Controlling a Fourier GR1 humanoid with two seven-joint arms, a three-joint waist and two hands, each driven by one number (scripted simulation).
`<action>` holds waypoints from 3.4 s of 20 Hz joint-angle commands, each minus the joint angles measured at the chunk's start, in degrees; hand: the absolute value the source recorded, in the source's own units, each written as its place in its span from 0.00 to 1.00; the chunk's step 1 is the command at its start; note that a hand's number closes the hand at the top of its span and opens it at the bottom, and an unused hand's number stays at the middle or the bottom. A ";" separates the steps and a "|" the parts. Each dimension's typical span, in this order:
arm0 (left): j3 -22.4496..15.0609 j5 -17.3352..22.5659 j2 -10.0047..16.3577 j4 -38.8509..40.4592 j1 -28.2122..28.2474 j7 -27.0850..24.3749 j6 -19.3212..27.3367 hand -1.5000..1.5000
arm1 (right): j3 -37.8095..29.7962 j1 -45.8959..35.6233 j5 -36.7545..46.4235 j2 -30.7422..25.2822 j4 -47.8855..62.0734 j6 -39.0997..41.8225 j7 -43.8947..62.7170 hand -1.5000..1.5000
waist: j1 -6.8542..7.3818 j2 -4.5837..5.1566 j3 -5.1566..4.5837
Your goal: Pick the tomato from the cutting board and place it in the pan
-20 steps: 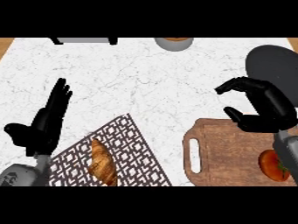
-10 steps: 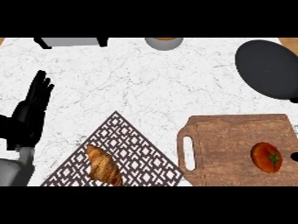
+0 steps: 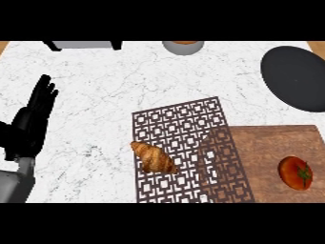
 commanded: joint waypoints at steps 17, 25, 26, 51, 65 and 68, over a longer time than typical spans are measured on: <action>1.22 -1.83 -1.88 4.41 -5.93 1.76 -1.61 0.50 | 2.16 6.80 1.22 -7.88 -13.06 4.23 -11.77 0.00 | 0.32 -0.04 -0.24; 2.76 -2.32 -2.51 0.14 -2.00 2.49 -2.47 0.50 | 1.61 15.91 8.53 -3.56 -19.87 -3.57 -6.19 0.00 | 0.68 -0.21 -0.27; 1.70 -4.30 -3.46 -0.98 1.04 0.00 -1.63 0.50 | -0.96 17.78 7.98 -4.10 -20.01 -2.75 -6.55 0.00 | 0.54 -0.27 -0.28; 5.86 -10.31 -9.48 4.16 -3.57 1.83 -5.98 0.50 | 10.64 3.58 31.83 9.24 -13.77 -5.28 1.95 0.00 | 1.21 -0.05 -0.27; 8.58 -11.01 -8.98 -4.10 -0.16 6.96 -9.06 0.50 | 12.99 7.18 50.15 17.14 -18.99 -10.75 11.70 0.00 | 1.29 -0.14 -0.26; 9.51 -13.32 -10.49 -0.39 -1.00 3.92 -9.13 0.50 | 11.24 2.90 50.53 17.72 -17.80 -5.12 10.70 0.00 | 1.26 -0.07 -0.27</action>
